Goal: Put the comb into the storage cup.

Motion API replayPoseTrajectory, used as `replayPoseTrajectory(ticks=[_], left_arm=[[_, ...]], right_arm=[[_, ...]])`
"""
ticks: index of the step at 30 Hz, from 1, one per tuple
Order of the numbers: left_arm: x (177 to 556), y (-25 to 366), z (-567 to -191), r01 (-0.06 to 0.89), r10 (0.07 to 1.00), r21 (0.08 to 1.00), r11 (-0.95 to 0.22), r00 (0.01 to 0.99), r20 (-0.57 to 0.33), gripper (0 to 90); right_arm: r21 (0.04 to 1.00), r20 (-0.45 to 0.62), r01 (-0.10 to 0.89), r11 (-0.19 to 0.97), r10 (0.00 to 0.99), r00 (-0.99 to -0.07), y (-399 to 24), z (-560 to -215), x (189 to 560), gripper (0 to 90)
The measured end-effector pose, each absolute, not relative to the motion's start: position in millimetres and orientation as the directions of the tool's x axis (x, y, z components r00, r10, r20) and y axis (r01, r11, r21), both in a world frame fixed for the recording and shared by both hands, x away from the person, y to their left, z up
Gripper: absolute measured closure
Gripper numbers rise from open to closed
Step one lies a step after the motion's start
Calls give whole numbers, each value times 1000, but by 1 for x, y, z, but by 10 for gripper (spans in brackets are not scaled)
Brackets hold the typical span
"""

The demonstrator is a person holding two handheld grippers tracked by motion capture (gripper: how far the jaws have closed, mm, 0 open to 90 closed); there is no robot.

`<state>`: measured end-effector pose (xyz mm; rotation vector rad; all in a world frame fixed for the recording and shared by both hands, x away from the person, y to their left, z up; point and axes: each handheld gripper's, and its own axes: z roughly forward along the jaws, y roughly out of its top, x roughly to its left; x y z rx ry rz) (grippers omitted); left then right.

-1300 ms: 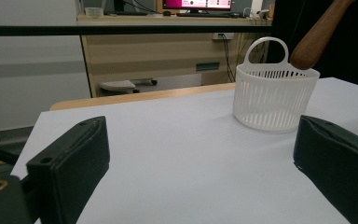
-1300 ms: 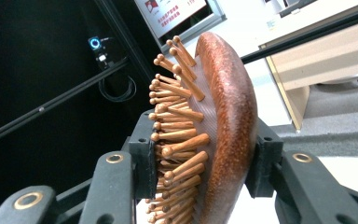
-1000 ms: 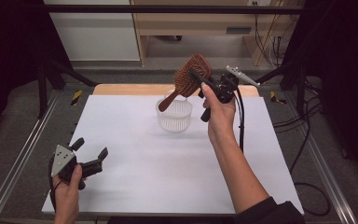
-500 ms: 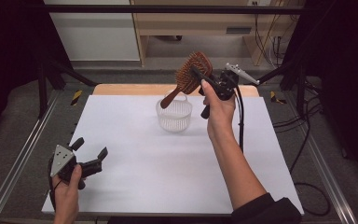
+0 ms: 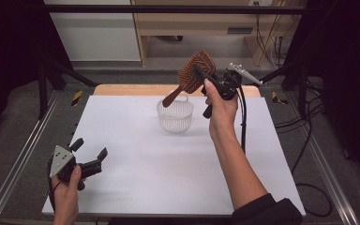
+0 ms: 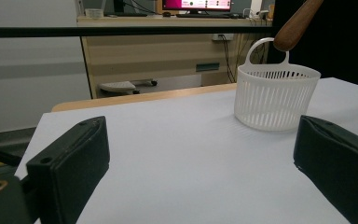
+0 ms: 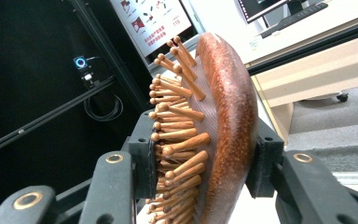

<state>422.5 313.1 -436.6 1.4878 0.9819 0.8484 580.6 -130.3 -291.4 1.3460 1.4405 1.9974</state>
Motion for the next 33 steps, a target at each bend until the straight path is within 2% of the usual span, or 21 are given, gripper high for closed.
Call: replayPoseTrajectory(ticks=[33], left_arm=[[422,314,-437,125,915,991,-51,402,-4,38]], right_arm=[[878,477,226,-422,730,-489,-132,-299,586,542]])
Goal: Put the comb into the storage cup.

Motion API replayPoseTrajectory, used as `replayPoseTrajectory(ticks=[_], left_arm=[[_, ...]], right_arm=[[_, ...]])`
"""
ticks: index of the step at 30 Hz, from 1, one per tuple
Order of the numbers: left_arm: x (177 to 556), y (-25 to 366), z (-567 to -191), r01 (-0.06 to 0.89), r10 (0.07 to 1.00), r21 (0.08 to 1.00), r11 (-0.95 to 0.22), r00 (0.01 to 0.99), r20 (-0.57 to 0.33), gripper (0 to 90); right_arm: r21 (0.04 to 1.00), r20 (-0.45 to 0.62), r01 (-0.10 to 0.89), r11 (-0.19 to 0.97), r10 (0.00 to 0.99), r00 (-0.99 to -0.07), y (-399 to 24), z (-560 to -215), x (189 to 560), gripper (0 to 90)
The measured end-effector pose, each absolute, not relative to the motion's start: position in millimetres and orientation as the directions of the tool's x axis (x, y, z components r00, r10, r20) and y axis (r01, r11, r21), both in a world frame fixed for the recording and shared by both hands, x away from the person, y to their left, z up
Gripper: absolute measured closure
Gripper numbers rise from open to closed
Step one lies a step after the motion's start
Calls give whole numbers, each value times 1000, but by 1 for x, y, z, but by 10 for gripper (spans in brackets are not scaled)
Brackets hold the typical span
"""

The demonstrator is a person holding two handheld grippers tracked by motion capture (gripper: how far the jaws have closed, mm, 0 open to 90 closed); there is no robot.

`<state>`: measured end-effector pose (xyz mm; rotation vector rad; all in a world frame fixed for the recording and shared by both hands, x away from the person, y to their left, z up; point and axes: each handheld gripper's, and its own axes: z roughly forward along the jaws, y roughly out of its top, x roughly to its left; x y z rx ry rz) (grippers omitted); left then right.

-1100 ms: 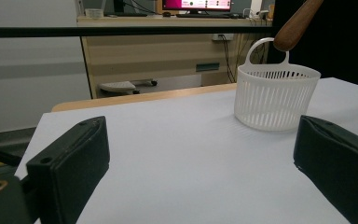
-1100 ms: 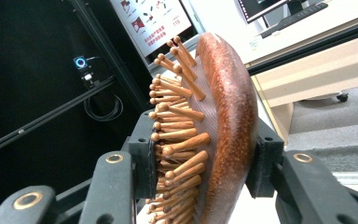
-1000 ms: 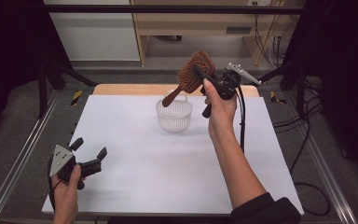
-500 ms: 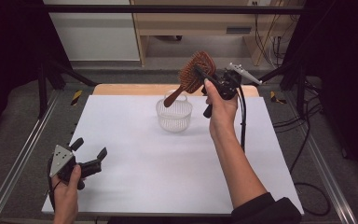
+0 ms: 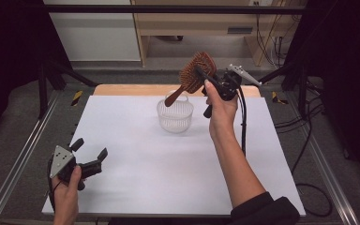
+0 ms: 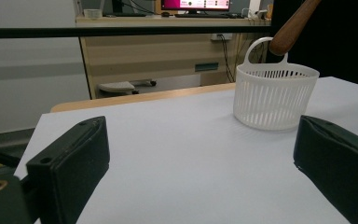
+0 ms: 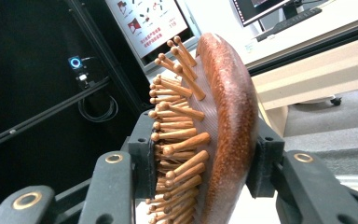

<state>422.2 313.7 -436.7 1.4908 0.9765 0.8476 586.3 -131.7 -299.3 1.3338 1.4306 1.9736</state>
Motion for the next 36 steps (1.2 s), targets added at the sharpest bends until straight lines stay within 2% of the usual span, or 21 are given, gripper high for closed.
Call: replayPoseTrajectory(ticks=[36], left_arm=[[423,312,-437,123,915,992,-42,404,-11,30]], right_arm=[[877,478,207,-434,733,-484,-142,-305,579,540]])
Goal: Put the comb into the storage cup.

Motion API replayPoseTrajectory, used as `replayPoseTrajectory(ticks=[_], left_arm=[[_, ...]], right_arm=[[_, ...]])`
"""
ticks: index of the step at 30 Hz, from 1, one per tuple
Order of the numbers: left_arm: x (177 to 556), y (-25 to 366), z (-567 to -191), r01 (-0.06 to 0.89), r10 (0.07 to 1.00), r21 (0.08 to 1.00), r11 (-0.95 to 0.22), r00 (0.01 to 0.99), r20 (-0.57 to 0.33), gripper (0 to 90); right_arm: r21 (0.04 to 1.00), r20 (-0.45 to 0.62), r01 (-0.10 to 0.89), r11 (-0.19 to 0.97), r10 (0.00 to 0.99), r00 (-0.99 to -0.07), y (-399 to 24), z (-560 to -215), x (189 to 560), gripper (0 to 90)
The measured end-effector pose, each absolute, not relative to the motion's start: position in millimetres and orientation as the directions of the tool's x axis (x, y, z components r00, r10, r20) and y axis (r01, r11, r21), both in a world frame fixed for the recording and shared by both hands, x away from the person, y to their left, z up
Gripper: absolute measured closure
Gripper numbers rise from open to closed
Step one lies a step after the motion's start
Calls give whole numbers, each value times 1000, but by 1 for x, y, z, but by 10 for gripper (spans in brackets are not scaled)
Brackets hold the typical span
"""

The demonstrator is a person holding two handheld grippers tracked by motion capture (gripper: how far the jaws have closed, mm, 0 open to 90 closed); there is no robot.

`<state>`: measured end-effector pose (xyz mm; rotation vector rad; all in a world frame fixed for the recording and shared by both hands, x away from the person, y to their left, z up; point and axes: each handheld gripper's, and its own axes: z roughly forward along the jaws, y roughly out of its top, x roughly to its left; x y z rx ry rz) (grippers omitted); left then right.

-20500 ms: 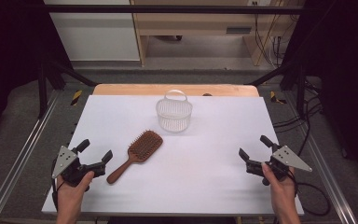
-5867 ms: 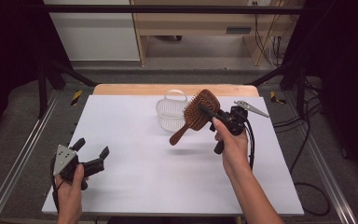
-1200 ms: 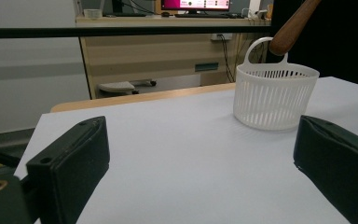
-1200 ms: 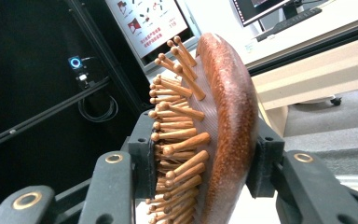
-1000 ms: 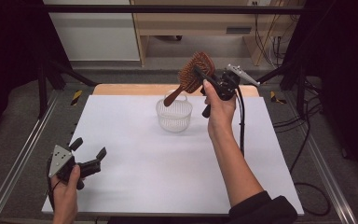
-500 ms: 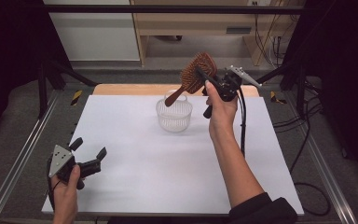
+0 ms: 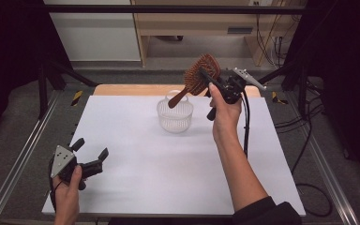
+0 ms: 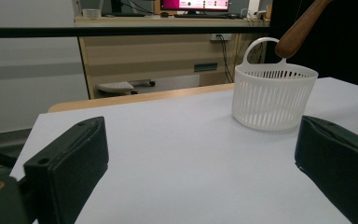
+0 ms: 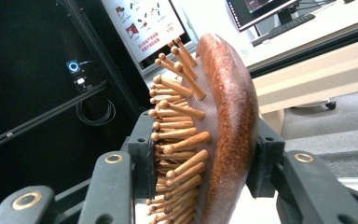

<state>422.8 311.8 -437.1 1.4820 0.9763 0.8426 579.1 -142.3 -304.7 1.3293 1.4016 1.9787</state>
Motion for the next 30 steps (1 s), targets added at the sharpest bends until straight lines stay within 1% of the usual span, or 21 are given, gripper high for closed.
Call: replayPoseTrajectory(ticks=[15,30], left_arm=[[422,312,-437,122,916,992,-46,401,-6,30],[422,312,-437,120,915,992,-44,404,-8,29]], right_arm=[[870,490,209,-446,737,-466,-143,-316,581,540],[872,487,207,-443,742,-461,-143,-318,583,538]])
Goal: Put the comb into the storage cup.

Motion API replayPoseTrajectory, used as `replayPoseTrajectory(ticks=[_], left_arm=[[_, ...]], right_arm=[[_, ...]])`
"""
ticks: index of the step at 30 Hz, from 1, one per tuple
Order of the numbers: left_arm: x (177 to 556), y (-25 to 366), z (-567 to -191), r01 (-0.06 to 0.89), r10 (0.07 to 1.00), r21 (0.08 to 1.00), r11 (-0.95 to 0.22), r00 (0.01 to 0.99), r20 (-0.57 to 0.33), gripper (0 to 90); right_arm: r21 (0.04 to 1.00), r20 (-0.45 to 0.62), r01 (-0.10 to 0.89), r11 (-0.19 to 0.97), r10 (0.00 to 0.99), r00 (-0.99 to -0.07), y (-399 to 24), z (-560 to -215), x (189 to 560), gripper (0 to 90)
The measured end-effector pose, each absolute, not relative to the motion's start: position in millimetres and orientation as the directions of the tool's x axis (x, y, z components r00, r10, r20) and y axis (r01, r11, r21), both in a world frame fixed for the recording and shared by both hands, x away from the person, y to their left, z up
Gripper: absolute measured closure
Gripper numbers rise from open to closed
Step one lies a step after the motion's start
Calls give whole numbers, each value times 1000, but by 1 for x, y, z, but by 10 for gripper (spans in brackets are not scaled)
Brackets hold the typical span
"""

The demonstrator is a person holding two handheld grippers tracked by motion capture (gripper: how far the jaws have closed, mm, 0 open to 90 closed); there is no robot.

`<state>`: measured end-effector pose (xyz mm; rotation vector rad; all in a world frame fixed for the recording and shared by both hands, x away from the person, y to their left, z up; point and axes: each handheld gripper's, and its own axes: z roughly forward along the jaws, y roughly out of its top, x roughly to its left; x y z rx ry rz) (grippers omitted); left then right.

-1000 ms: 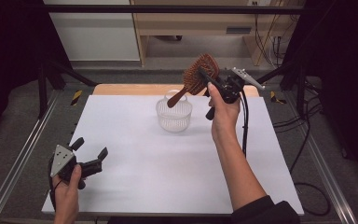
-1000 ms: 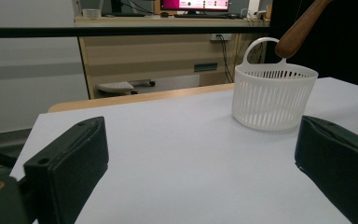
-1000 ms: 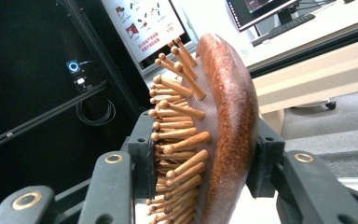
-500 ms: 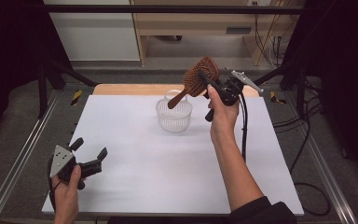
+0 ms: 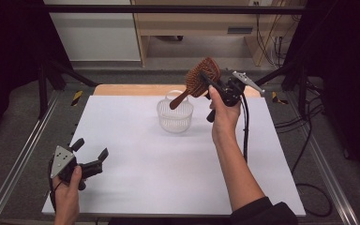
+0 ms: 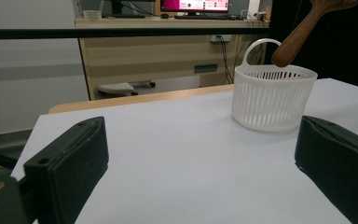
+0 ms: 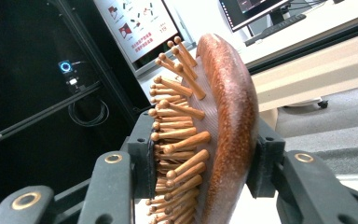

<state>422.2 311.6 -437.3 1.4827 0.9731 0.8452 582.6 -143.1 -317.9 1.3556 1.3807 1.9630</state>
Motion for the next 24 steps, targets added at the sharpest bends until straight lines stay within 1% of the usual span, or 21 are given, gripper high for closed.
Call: replayPoseTrajectory(ticks=[24], left_arm=[[421,310,-437,118,913,992,-48,408,-4,30]], right_arm=[[875,482,204,-439,754,-446,-138,-329,589,537]])
